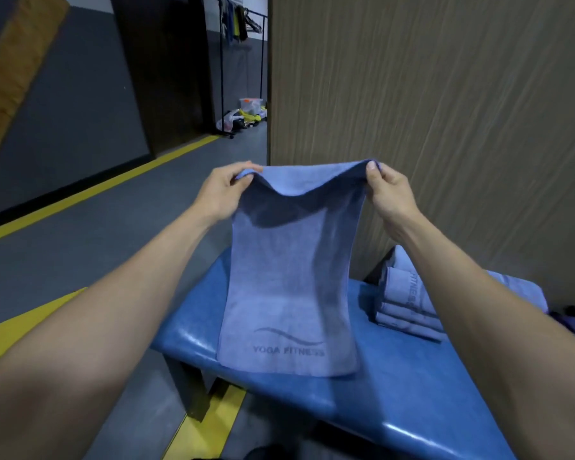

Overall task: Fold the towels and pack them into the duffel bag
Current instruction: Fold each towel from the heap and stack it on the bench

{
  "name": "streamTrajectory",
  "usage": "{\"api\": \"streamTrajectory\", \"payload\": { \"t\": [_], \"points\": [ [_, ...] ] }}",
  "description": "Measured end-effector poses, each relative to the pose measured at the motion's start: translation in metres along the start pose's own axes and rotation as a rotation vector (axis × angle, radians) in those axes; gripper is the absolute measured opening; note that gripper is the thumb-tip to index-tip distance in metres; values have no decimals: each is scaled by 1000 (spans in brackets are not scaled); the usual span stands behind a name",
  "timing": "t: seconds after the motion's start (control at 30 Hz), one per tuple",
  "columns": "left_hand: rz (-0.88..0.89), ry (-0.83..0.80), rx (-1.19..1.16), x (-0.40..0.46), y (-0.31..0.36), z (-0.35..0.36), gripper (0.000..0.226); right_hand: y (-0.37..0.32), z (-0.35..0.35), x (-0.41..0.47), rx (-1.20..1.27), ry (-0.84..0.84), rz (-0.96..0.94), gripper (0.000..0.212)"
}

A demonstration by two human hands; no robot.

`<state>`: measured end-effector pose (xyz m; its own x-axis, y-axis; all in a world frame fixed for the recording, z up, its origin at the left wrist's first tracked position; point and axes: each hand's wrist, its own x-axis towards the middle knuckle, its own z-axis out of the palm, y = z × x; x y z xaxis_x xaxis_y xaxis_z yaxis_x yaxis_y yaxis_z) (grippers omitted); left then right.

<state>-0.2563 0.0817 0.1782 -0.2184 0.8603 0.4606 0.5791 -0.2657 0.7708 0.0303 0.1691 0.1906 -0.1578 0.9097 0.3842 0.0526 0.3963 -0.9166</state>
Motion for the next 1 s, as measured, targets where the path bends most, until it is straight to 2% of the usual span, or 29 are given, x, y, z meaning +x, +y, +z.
{"api": "streamTrajectory", "payload": {
  "t": [0.2, 0.37, 0.47, 0.6, 0.7, 0.8, 0.87, 1.0],
  "points": [
    [-133, -81, 1, -60, -36, 6, 23, 54, -6, -43, -77, 3, 198, 33],
    [-317, -91, -176, -103, -32, -2, 32, 37, -22, -80, -71, 32, 364, 28],
    [-379, -141, -158, -127, -11, -12, 38, 22, -35, -99, -186, 6, 411, 28],
    [-559, -452, -119, -152, 0, -23, 45, 14, -49, -120, -452, -210, 586, 36],
    [-672, -613, 80, -171, -7, -14, 40, 21, -51, -138, -586, -402, 710, 35],
    [-703, -593, 310, -184, -35, 7, 39, 46, -44, -157, -681, -453, 676, 37],
    [-687, -488, 383, -190, -60, 21, 39, 69, -36, -167, -688, -400, 591, 41],
    [-506, -328, 575, -192, -109, 36, 35, 106, -20, -176, -791, -296, 406, 49]
  ]
}}
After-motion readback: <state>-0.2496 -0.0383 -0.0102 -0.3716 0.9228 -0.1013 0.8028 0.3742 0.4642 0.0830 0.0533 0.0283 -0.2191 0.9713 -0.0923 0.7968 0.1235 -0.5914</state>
